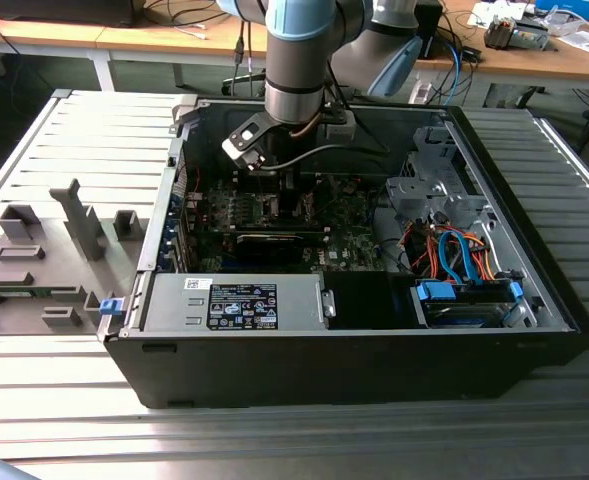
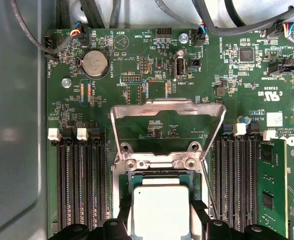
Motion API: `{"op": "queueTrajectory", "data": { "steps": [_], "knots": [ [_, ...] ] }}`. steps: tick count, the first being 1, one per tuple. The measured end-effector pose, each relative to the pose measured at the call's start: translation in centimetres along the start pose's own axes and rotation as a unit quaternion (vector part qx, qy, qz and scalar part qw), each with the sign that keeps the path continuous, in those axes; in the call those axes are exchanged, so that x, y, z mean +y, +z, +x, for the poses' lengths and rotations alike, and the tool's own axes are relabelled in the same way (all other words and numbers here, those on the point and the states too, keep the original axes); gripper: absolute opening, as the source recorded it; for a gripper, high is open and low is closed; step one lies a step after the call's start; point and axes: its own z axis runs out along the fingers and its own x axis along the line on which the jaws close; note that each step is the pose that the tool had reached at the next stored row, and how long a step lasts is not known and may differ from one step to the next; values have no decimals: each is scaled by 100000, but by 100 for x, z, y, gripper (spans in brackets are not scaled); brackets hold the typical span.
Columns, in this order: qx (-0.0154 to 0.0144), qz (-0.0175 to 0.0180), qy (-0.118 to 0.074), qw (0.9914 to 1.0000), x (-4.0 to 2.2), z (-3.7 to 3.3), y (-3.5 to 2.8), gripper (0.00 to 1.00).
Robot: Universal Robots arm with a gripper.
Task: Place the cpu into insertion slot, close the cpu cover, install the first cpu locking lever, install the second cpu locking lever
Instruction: 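Place the cpu into insertion slot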
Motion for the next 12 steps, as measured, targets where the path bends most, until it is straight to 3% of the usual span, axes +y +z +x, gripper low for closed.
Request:
{"op": "queueTrajectory", "data": {
  "steps": [3,12],
  "knots": [
    [2,6,3,100000,-1,0,0,68],
    [34,5,6,100000,-2,-2,-34,68]
  ]
}}
